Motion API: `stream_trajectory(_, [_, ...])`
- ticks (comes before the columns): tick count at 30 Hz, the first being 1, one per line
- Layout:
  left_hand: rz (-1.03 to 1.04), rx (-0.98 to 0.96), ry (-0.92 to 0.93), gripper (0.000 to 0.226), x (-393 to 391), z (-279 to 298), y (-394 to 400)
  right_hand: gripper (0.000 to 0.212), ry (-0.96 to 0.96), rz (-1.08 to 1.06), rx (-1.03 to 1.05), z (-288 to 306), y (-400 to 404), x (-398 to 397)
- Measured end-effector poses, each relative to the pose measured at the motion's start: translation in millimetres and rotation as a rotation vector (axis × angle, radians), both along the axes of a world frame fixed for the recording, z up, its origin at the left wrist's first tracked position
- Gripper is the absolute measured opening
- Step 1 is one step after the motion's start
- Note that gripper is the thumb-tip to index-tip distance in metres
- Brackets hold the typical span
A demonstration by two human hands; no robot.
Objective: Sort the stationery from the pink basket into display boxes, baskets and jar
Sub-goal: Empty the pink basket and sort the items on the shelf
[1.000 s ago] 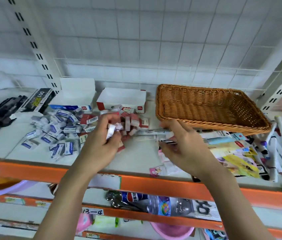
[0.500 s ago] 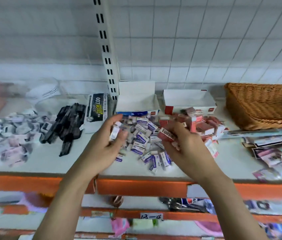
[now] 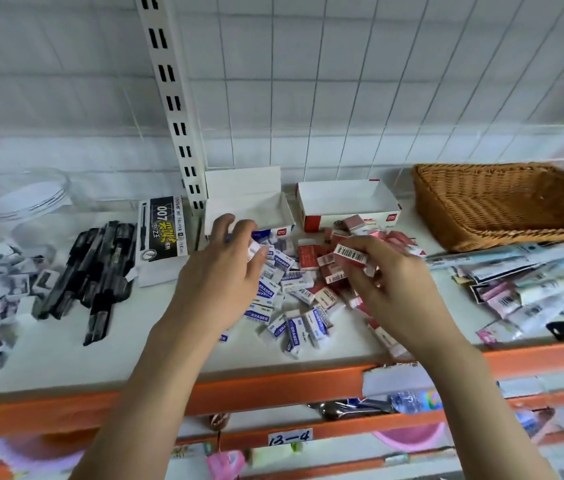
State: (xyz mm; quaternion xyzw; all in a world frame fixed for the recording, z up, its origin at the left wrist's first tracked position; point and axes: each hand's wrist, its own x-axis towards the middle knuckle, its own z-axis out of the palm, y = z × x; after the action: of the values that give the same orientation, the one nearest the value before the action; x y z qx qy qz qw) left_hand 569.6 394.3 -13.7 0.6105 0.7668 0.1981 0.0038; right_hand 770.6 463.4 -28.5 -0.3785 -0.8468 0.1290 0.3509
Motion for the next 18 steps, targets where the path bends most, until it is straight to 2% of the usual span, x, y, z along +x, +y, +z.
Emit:
stream_trajectory(3, [0.011,0.049,0.063,0.04,14,5,11,0.022,0.022,-0.031,0.034,2,13,17])
stream_trajectory(7, [0.053,0.013,0.199,0.035,40,1,29,0.026,0.016,-0.095,0.004,4,34,37])
stream_trajectory(10, [0.096,0.022,0.242,0.04,53,-2,40,0.03,-0.018,-0.107,-0.023,1,48,45])
stream_trajectory(13, [-0.016,0.024,0.071,0.05,67,-5,52,0.023,-0.026,-0.08,-0.028,-4,52,47])
stream_trajectory(16, [-0.183,0.05,-0.061,0.044,80,-6,63,0.018,-0.063,-0.048,-0.001,-9,51,49])
stream_trajectory(18, [-0.198,0.088,-0.149,0.04,85,-6,68,0.018,-0.062,-0.019,0.008,-12,50,50])
